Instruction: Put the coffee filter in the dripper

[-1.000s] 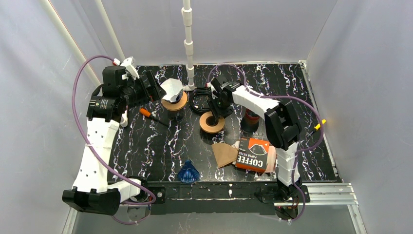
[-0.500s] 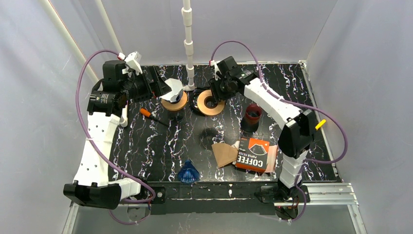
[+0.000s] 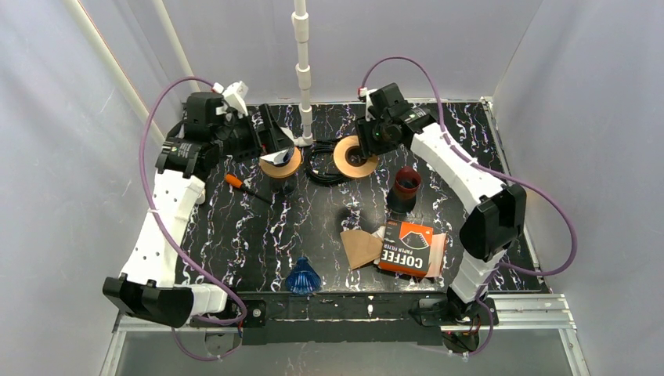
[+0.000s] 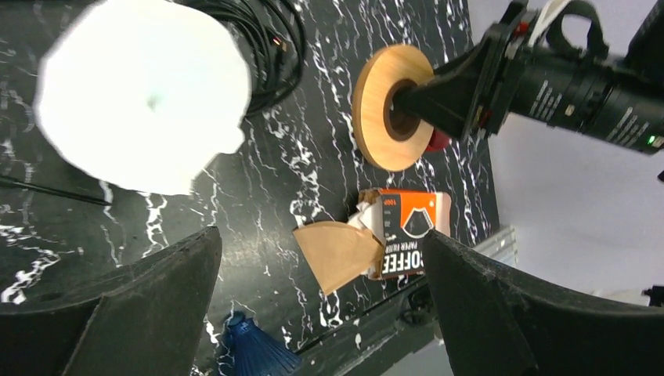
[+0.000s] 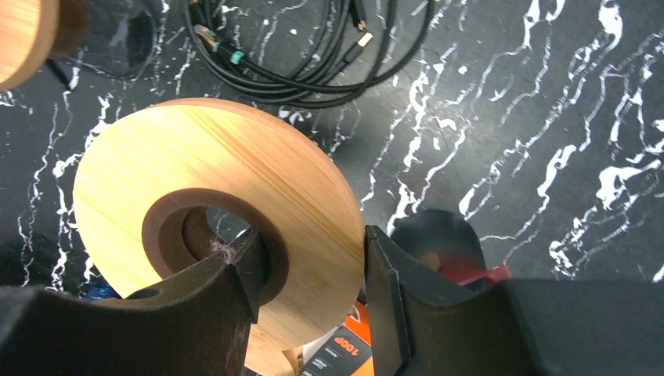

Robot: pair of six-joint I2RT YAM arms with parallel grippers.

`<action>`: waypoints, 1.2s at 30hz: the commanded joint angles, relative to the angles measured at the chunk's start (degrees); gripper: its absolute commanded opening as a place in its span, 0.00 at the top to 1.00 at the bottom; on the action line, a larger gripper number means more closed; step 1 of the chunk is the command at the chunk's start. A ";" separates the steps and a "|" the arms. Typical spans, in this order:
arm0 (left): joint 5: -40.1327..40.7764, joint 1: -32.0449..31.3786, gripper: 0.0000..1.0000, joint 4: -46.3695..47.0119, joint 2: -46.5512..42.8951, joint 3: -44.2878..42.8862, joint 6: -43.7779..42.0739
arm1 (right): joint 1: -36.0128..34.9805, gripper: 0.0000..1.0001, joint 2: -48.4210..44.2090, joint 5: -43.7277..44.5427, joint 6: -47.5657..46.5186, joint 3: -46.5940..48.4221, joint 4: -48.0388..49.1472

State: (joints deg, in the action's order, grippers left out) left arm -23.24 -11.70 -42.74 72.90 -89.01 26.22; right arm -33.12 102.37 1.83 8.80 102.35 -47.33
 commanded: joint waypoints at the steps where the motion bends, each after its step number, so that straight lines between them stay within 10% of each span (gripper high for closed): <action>1: 1.85 -4.99 0.02 0.03 0.47 -2.03 0.41 | 2.92 0.60 -5.85 0.90 0.32 -1.76 -0.07; 36: 10.47 -22.81 0.02 -3.49 11.29 -9.75 -4.75 | 20.03 0.62 -17.55 -0.91 2.13 -22.67 0.00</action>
State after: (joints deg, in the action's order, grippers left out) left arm -13.69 -34.20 -45.06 84.79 -96.95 22.39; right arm -13.23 85.10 3.31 9.45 79.57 -49.91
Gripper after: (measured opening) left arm 0.983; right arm 0.532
